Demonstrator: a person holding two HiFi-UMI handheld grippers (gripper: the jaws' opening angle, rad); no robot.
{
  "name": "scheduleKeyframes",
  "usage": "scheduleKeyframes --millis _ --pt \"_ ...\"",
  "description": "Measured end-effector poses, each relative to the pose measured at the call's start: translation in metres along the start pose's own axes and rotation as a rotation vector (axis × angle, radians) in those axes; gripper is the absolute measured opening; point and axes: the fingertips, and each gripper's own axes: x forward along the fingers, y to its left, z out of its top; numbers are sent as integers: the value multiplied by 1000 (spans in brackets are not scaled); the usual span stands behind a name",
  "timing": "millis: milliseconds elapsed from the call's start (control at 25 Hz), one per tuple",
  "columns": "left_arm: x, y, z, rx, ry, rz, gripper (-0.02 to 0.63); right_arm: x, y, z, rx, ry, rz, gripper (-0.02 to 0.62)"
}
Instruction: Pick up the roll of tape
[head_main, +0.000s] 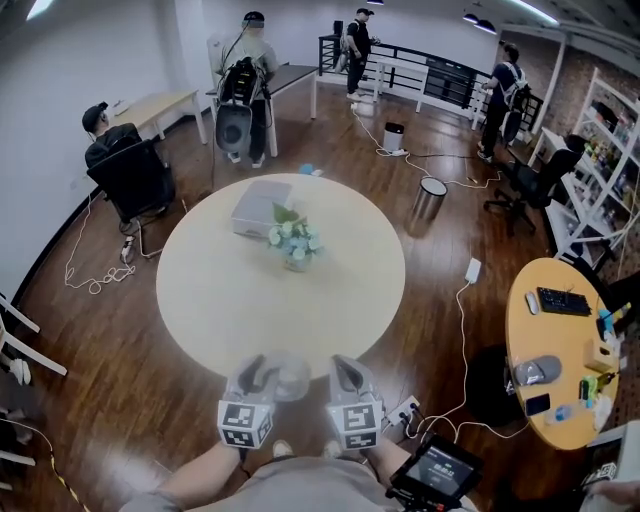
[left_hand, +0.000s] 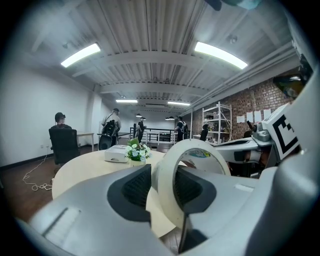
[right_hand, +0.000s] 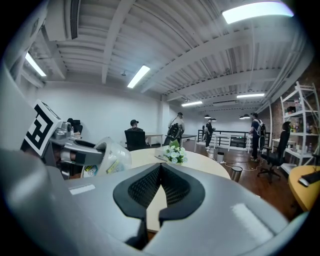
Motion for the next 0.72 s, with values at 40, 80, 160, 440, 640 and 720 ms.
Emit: scheduleKeyframes --millis 40,80,160,440,640,720 --pt "-1 3 -1 0 2 -2 121 1 2 0 2 0 -4 14" --pt "-1 6 -1 1 5 -4 121 1 5 0 4 0 -8 14" --pt "-1 10 -2 0 8 -7 121 3 8 1 4 -1 -15 14" --pt "-2 21 -5 -4 10 -26 121 9 20 1 6 6 -32 12" --pt "-2 28 -4 -5 5 -27 121 12 25 3 3 7 -38 12" --pt "-2 29 -4 -7 5 -29 121 13 26 2 1 8 -40 12"
